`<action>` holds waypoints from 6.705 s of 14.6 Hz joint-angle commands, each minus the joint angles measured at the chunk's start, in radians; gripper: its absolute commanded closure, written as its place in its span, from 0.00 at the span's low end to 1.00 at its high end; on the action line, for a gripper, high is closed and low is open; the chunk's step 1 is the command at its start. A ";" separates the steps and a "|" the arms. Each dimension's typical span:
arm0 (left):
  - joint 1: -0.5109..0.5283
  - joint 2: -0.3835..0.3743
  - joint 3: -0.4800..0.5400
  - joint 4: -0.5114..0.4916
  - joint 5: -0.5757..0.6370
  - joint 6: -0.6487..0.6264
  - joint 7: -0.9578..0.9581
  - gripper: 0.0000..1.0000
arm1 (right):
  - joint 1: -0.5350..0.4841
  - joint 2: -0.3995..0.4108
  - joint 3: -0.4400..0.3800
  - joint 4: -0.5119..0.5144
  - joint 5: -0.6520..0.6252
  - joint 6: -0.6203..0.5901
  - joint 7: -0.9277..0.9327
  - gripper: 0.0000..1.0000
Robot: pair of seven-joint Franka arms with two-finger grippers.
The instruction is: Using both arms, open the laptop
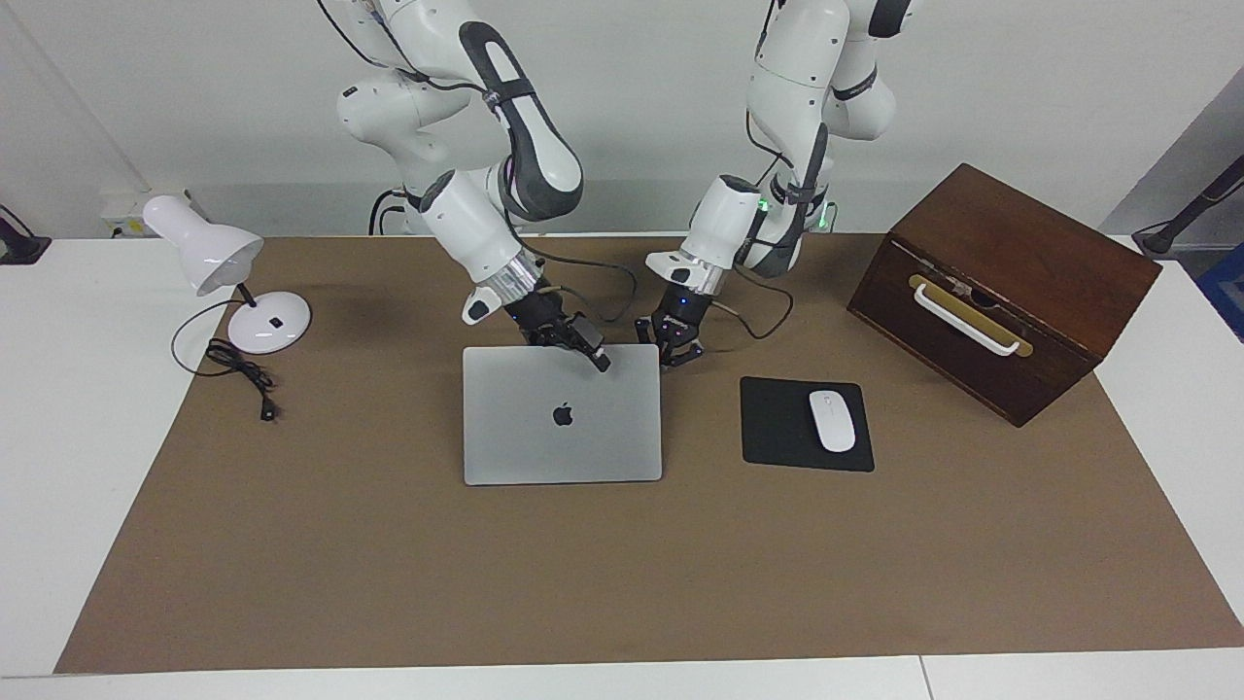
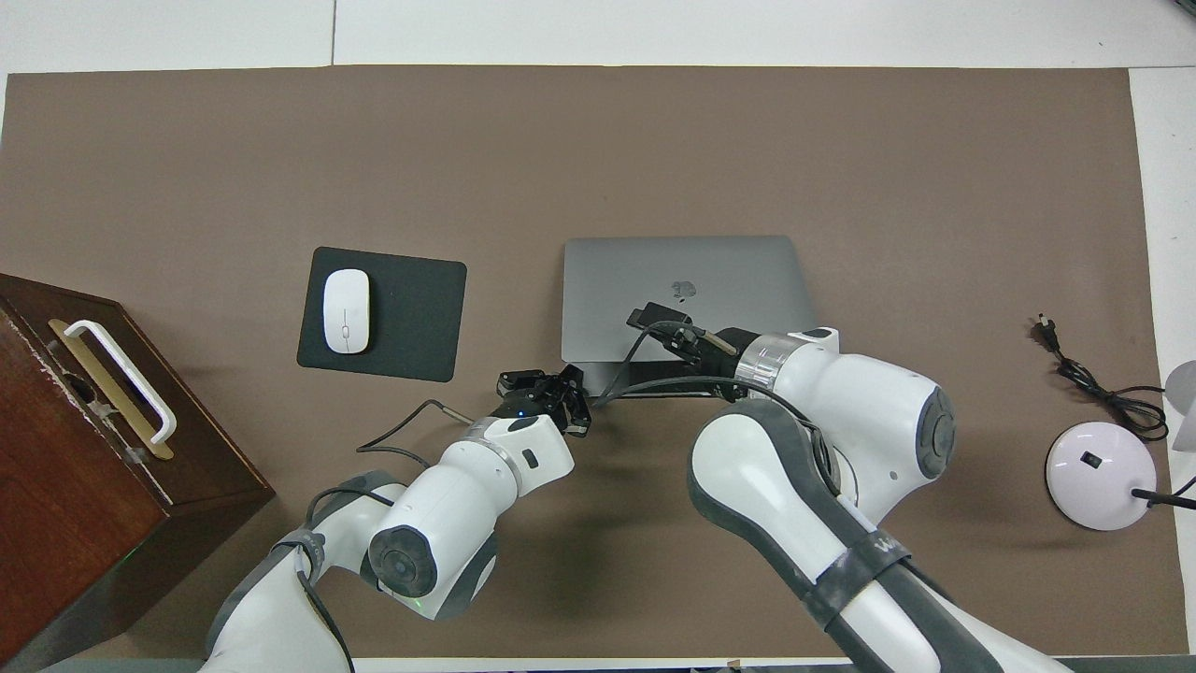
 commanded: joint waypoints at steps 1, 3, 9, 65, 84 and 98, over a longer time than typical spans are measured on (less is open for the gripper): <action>-0.032 0.044 0.002 0.011 -0.012 0.010 0.008 1.00 | -0.060 0.004 -0.011 0.020 -0.246 -0.096 0.141 0.00; -0.032 0.044 0.002 0.011 -0.012 0.010 0.008 1.00 | -0.067 -0.003 -0.011 0.034 -0.368 -0.109 0.241 0.00; -0.032 0.044 0.002 0.011 -0.012 0.010 0.008 1.00 | -0.097 -0.003 -0.013 0.078 -0.391 -0.198 0.257 0.00; -0.051 0.056 0.002 0.013 -0.016 0.010 0.006 1.00 | -0.305 0.178 -0.010 0.652 -0.844 -0.664 0.344 0.00; -0.051 0.056 0.002 0.011 -0.016 0.012 0.006 1.00 | -0.363 0.192 -0.011 0.713 -0.934 -0.819 0.142 0.00; -0.026 -0.115 0.000 0.048 -0.115 -0.188 -0.029 1.00 | -0.546 0.003 -0.011 0.700 -1.104 -1.077 -0.223 0.00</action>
